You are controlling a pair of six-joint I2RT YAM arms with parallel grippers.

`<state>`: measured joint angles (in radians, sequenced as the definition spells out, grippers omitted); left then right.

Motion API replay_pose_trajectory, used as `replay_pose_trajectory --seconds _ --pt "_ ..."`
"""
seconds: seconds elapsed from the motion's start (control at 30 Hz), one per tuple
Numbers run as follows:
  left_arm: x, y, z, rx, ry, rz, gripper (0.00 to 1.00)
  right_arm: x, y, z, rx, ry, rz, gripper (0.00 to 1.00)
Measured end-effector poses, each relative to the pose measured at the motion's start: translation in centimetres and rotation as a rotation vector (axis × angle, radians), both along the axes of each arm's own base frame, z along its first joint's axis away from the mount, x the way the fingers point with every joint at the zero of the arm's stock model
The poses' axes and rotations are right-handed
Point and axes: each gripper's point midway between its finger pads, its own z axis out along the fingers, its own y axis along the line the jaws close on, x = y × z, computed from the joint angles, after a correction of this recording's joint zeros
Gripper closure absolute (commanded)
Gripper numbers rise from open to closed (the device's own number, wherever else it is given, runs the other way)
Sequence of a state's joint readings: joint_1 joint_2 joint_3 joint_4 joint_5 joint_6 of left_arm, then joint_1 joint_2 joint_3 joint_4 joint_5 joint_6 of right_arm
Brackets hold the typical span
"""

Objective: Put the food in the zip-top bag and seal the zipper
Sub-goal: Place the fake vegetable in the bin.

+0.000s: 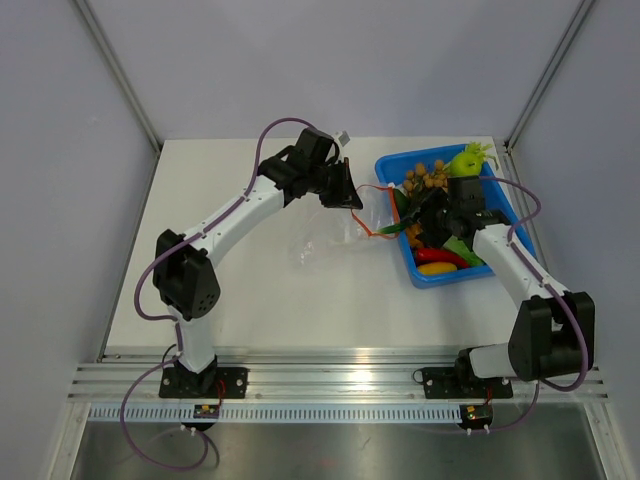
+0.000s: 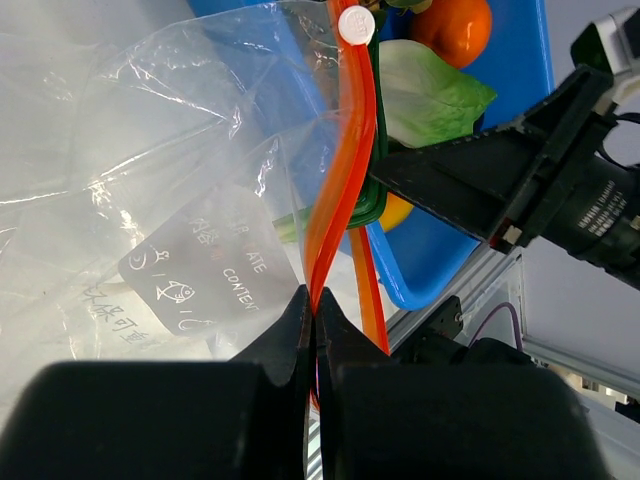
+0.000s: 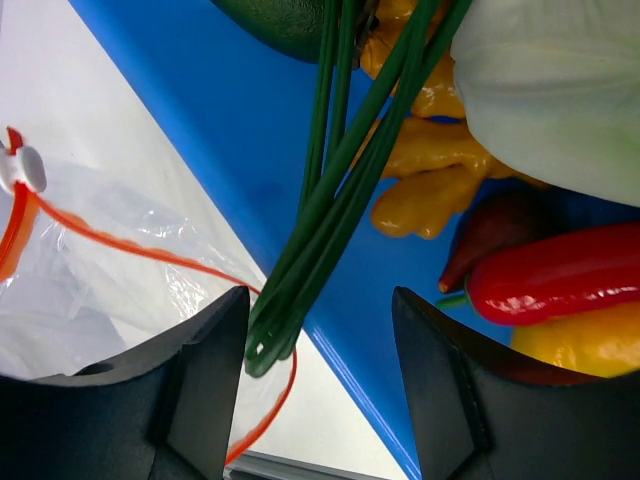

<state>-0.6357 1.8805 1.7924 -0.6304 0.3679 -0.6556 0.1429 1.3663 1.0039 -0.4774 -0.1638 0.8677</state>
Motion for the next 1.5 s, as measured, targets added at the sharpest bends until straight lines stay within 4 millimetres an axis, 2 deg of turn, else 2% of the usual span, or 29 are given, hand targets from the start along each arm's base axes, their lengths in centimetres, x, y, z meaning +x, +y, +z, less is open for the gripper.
replay_pose_trajectory --seconds 0.13,0.2,0.23,0.27,0.33,0.4,0.57,0.67,0.83,1.07,1.2,1.5 --pt "0.0 0.0 0.0 -0.002 0.001 -0.003 1.00 1.0 0.5 -0.7 0.028 0.005 -0.010 0.37" --pt "0.0 0.0 0.0 -0.002 0.001 -0.003 1.00 1.4 0.5 -1.2 0.033 0.012 -0.016 0.42" --pt "0.0 0.0 0.0 -0.002 0.001 -0.003 1.00 1.6 0.6 -1.4 0.036 0.016 -0.020 0.46" --pt "0.0 0.0 0.0 -0.002 0.001 -0.003 1.00 1.8 0.6 -1.8 0.039 0.023 -0.023 0.58" --pt "0.0 0.0 0.0 -0.002 0.001 -0.003 1.00 2.4 1.1 -1.3 0.066 0.005 -0.019 0.67" --pt "0.0 0.0 0.0 -0.002 0.001 -0.003 1.00 2.7 1.1 -1.0 0.067 -0.011 -0.019 0.81" --pt "-0.1 0.0 0.0 0.000 0.003 -0.003 1.00 2.9 1.0 -0.5 0.052 -0.029 -0.009 0.99" --pt "-0.1 0.0 0.0 0.000 0.003 -0.003 1.00 2.7 0.8 0.4 0.039 -0.052 -0.003 1.00" --pt "-0.1 0.0 0.0 -0.001 0.003 -0.003 1.00 2.4 0.9 3.6 0.022 -0.138 0.022 1.00" --pt "-0.2 -0.1 0.1 -0.006 0.007 -0.010 1.00 1.5 3.4 7.7 -0.021 -0.265 0.095 0.96" --pt "-0.2 -0.1 0.0 -0.006 0.008 -0.010 1.00 0.8 4.7 8.3 -0.053 -0.298 0.133 0.97" --pt "-0.3 -0.1 0.1 -0.009 0.010 -0.015 1.00 0.0 5.5 9.3 -0.122 -0.356 0.161 1.00"
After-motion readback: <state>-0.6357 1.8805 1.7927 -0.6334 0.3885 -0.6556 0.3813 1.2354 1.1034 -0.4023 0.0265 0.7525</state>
